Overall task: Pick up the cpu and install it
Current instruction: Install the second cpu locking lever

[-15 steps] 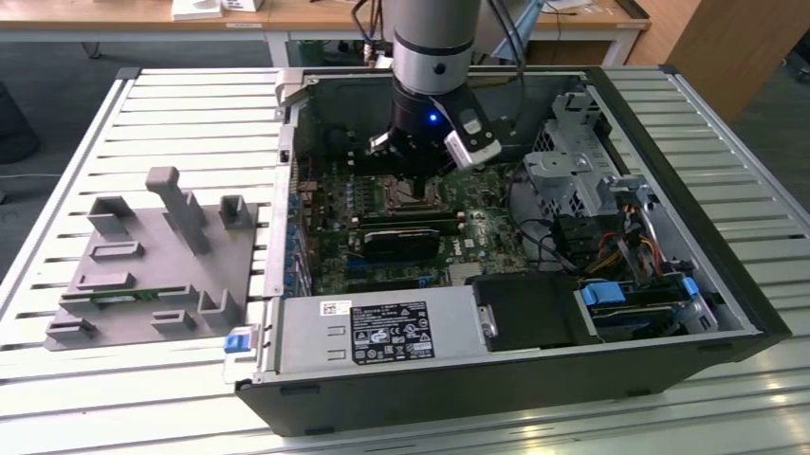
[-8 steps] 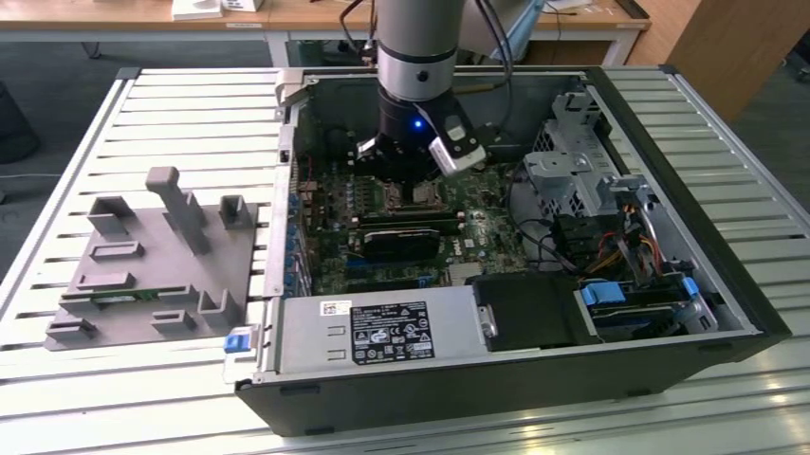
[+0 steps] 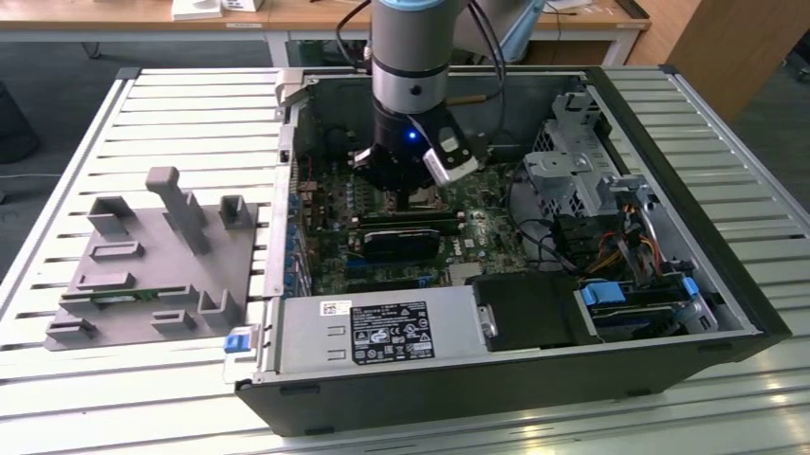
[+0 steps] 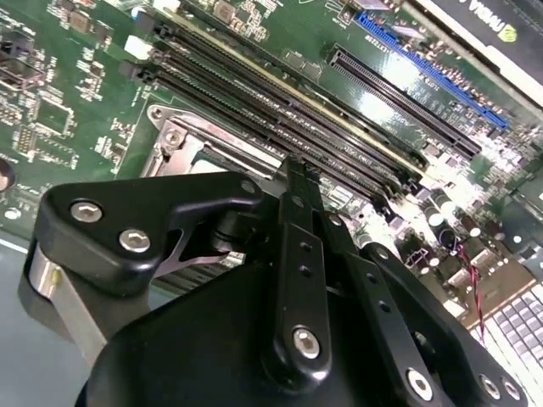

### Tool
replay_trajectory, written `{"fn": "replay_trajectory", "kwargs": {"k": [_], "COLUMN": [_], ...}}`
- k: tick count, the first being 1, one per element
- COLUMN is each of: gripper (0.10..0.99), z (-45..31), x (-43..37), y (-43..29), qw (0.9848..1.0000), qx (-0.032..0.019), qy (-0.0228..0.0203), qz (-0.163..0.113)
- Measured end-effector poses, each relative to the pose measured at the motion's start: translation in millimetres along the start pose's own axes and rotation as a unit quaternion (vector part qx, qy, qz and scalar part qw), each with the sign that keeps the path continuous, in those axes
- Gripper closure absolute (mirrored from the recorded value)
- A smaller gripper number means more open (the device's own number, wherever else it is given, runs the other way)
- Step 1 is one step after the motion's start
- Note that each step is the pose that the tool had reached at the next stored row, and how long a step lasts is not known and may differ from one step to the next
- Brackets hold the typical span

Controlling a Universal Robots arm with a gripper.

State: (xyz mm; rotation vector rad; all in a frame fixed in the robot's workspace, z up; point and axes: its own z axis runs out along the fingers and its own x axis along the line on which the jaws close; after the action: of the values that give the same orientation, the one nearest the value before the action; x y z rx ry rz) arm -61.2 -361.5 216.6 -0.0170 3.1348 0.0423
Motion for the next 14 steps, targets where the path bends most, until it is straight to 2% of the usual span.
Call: {"fn": "replay_trajectory", "kwargs": {"k": [4,10,14], "gripper": [0.98,0.98,0.98], "z": [4.4,4.6,4.6], "x": [1.2,4.4,6.3], "y": [-1.4,-9.6,-10.5], "qw": [1.0,1.0,0.9999], "qx": [-0.0013,-0.0097,-0.0168], "qy": [0.0002,0.0001,0.0], "qz": [-0.001,-0.001,-0.001]}}
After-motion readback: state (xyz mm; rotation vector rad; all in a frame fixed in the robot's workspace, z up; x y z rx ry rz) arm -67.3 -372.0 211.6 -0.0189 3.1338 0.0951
